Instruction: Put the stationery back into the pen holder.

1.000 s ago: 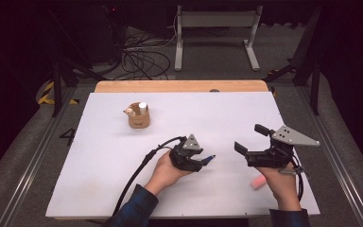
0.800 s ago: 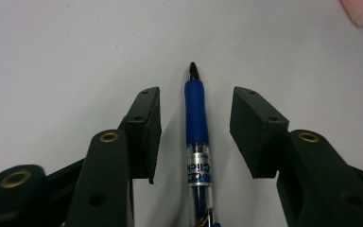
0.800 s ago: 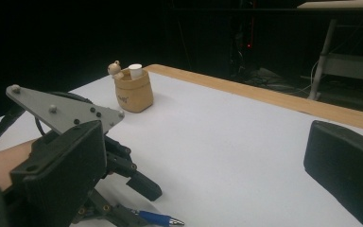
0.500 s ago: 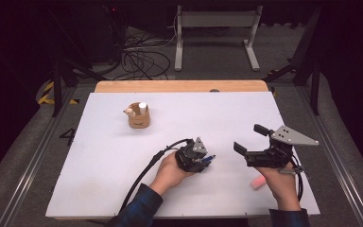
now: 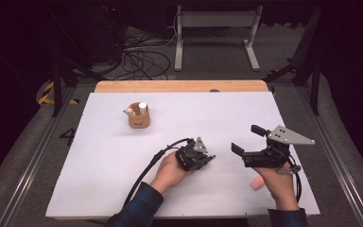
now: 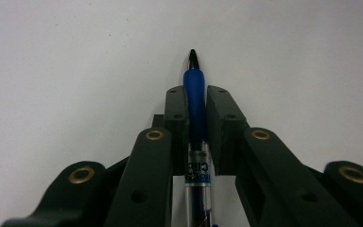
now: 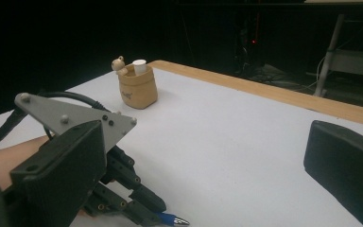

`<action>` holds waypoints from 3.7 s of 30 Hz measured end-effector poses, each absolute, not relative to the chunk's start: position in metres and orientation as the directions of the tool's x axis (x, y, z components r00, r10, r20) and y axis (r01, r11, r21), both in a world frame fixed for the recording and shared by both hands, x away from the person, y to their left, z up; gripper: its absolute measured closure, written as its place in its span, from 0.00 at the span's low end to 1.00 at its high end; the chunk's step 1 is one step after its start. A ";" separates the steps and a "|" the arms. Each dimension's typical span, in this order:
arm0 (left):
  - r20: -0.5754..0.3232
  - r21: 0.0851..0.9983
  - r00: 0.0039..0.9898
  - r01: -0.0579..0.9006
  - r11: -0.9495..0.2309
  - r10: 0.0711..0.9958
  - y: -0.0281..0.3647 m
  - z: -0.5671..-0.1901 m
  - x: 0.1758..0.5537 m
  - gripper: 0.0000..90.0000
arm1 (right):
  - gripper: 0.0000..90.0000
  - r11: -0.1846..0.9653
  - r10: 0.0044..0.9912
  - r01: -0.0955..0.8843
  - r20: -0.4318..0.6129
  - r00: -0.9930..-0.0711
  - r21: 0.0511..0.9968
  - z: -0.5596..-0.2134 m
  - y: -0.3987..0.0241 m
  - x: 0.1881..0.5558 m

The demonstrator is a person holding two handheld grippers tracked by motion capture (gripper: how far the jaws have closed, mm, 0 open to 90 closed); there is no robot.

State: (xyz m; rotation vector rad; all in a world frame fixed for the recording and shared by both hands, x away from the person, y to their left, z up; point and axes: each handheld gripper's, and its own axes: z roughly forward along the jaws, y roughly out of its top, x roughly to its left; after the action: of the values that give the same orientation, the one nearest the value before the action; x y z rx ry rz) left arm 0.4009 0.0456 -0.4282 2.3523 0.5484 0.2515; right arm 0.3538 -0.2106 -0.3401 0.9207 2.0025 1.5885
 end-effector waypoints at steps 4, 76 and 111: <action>-0.020 0.747 0.881 0.328 -0.579 0.474 0.052 -0.414 0.406 0.89 | 0.01 0.138 0.729 0.252 0.074 -0.681 0.958 -0.344 -0.208 0.355; -0.043 0.924 0.879 0.217 -0.316 0.475 0.055 -0.352 0.386 0.88 | 0.88 0.155 0.624 0.447 0.264 -0.736 0.881 -0.390 -0.153 0.368; 0.004 0.930 0.869 0.178 -0.321 0.494 0.055 -0.349 0.386 0.89 | 0.74 0.262 0.668 0.376 0.115 -0.735 0.889 -0.389 -0.147 0.365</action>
State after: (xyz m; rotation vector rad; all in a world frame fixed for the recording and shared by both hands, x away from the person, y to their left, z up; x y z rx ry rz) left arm 0.3860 0.0546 -0.3490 1.8976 0.4989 0.3451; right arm 0.3645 -0.1473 -0.3893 0.9632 2.2522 1.4630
